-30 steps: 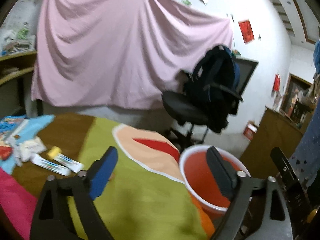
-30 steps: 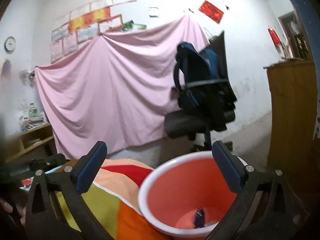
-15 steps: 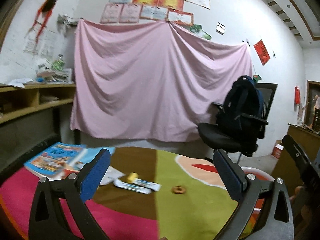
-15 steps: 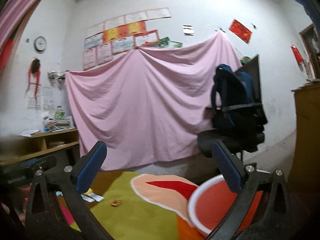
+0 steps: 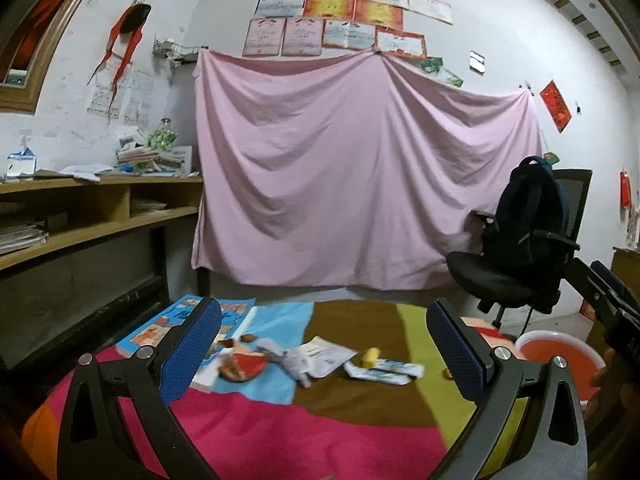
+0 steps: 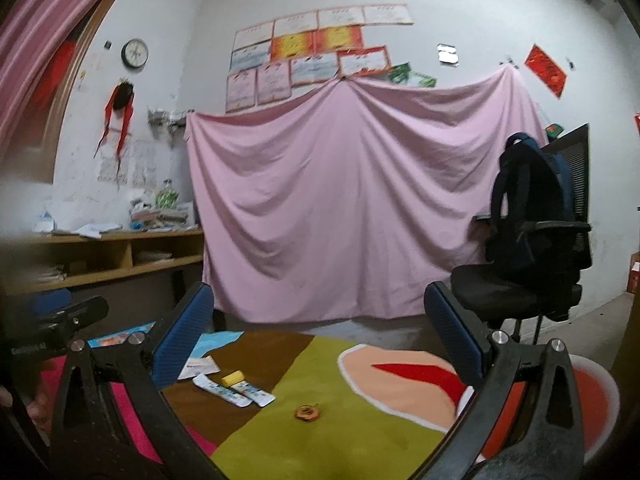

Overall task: Collect trash
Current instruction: 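Move both tools back over the table toward the toothpaste tubes, then grasp the white DIKANG packet with the right gripper while the left grasps grey crumpled tissue, then carry the packet and tissue over the orange bucket and open both grippers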

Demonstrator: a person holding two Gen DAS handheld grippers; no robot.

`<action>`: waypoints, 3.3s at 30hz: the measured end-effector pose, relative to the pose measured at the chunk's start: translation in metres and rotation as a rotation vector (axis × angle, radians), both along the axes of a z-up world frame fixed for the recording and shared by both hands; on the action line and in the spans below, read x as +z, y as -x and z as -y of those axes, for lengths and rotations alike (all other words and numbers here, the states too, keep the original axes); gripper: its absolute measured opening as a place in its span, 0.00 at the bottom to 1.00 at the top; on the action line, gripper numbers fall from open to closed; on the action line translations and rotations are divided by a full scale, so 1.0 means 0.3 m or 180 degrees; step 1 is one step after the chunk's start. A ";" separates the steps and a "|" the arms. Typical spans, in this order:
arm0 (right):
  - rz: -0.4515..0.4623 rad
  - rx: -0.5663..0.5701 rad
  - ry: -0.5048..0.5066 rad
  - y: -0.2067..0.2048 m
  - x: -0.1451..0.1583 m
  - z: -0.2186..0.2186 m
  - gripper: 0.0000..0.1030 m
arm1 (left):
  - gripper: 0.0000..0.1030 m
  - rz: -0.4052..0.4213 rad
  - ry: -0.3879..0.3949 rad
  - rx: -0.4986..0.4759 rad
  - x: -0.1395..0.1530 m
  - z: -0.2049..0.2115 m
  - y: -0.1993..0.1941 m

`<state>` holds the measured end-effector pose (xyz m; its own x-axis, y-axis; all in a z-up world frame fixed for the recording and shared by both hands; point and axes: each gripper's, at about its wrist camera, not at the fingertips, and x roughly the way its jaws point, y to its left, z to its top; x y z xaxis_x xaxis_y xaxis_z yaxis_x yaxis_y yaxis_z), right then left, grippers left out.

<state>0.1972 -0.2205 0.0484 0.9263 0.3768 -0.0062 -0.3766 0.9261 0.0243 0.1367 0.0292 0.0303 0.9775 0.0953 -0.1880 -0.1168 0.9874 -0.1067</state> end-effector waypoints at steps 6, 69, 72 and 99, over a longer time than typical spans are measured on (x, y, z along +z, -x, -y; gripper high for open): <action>-0.0225 0.0073 0.0200 -0.089 -0.026 -0.078 1.00 | 0.98 -0.0258 -0.0030 0.0038 -0.044 -0.042 -0.057; -0.2710 0.1422 0.0688 -0.439 -0.315 -0.248 0.48 | 0.10 -0.1574 0.0627 -0.0339 -0.153 -0.030 -0.331; -0.2564 0.1333 0.0781 -0.398 -0.286 -0.226 0.48 | 0.10 -0.1532 0.0581 -0.0391 -0.142 -0.001 -0.312; -0.0537 -0.0205 -0.0220 -0.073 0.011 0.410 0.48 | 0.10 -0.0496 -0.0431 -0.1513 0.136 0.690 -0.257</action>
<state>0.2192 -0.3434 0.0518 0.9365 0.3218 -0.1395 -0.3018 0.9420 0.1465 0.2137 -0.1779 0.0710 0.8801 -0.3191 -0.3516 0.3439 0.9390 0.0086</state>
